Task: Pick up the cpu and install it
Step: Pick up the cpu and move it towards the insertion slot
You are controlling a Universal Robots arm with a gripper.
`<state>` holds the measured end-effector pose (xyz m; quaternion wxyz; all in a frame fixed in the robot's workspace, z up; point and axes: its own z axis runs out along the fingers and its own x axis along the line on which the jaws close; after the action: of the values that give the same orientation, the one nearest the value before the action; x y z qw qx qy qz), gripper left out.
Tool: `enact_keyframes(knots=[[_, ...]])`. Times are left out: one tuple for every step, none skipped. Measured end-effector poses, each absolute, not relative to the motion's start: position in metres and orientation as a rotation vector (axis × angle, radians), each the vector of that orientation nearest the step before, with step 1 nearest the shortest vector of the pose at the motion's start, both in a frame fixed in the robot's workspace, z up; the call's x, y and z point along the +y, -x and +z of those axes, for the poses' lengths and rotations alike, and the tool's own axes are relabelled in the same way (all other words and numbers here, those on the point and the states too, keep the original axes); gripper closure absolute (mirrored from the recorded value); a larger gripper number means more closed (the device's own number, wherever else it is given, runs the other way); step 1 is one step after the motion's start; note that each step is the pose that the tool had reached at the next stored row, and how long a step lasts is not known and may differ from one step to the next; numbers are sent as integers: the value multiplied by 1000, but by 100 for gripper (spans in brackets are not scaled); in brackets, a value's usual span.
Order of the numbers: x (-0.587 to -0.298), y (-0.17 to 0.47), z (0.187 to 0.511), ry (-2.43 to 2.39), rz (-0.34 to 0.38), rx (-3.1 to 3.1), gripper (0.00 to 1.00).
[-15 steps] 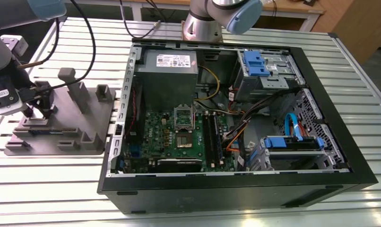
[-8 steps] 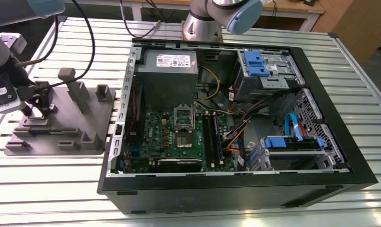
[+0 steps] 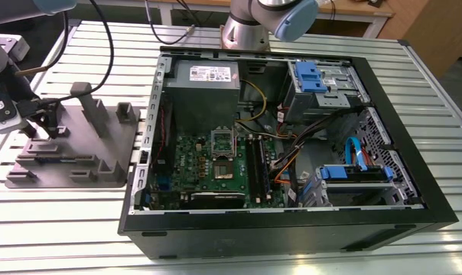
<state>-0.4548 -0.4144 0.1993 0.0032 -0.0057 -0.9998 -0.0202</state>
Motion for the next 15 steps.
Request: enact_keyframes(knots=[[-414,455,199,18,-63,-3135,53],[-414,455,199,18,-63,-3135,53],[-414,455,199,18,-63,-3134,53],[-414,455,200,18,-63,-3134,53],[-414,455,200,18,-63,-3134,53],[-414,455,200,18,-63,-3134,53],[-414,455,200,18,-63,-3134,53],[-414,455,200,18,-63,-3134,53],[-414,455,201,18,-63,-3134,53],[-414,455,201,18,-63,-3134,53],[-414,455,201,18,-63,-3134,53],[-414,455,202,18,-63,-3134,53],[-414,455,202,18,-63,-3134,53],[-414,455,203,18,-63,-3134,53],[-414,455,204,18,-63,-3134,53]])
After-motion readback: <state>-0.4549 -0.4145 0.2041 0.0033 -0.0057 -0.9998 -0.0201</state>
